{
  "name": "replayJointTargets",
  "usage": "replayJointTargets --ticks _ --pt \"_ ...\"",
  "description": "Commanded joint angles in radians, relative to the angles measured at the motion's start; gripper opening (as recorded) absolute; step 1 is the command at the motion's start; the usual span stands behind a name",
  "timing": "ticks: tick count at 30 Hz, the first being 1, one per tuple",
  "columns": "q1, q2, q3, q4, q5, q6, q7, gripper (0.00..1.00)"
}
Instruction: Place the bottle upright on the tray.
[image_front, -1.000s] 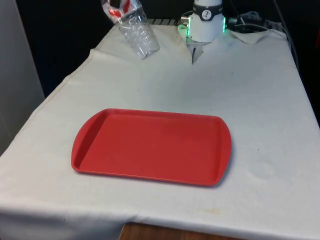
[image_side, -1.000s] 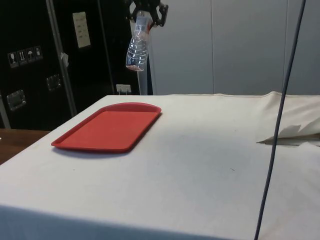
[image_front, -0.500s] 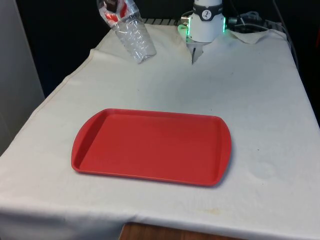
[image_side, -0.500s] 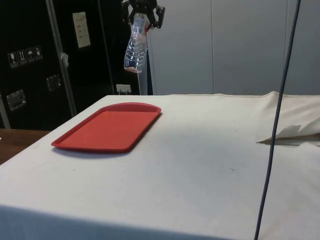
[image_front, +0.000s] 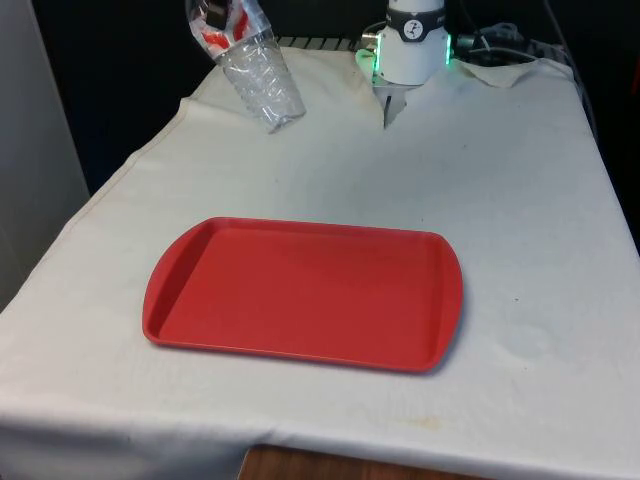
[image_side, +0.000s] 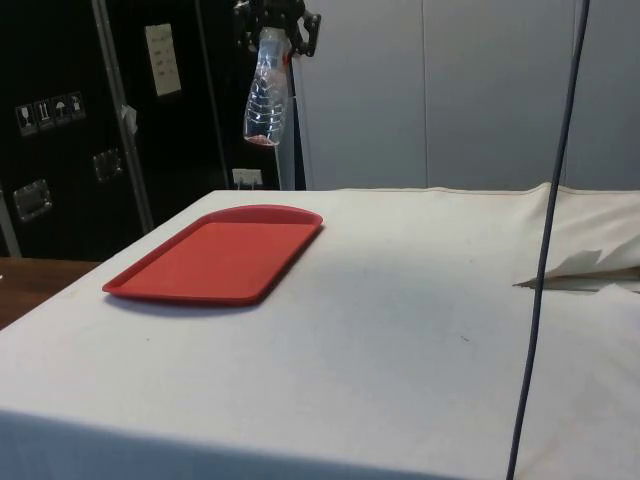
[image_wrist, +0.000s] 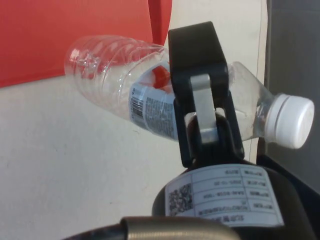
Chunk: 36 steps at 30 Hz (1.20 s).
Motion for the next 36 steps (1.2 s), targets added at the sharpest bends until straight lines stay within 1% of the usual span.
replayJointTargets --ticks 1,3,4,5,13,14,15,16,22,23,24,30,31,32,36 --pt "-0.001 0.002 0.004 -0.002 0.018 0.014 -0.022 0.28" --pt "-0.002 0.005 0.004 -0.001 0.018 0.021 -0.032 0.28" --pt "0.0 0.004 0.0 0.001 0.0 0.008 -0.011 0.28" --pt "-0.002 0.007 0.004 -0.001 0.018 0.028 -0.042 0.28" --pt "-0.003 0.015 0.003 0.0 0.017 0.053 -0.082 0.28" --pt "0.0 0.014 -0.001 0.002 0.0 0.037 -0.062 0.28" --pt "-0.003 0.016 0.003 0.0 0.017 0.056 -0.087 0.28" --pt "-0.003 0.019 0.003 0.0 0.017 0.063 -0.097 0.28" --pt "-0.003 0.026 0.003 0.0 0.018 0.086 -0.13 0.28" --pt "-0.001 0.026 -0.002 0.003 0.0 0.072 -0.113 0.28" --pt "-0.004 0.027 0.003 0.0 0.018 0.089 -0.135 0.28" --pt "-0.005 0.037 0.003 0.002 0.019 0.115 -0.17 0.28" --pt "-0.001 0.038 -0.003 0.004 0.0 0.105 -0.153 0.28" --pt "-0.005 0.039 0.003 0.003 0.019 0.119 -0.175 0.28" --pt "-0.005 0.048 0.004 0.005 0.02 0.136 -0.196 0.28"
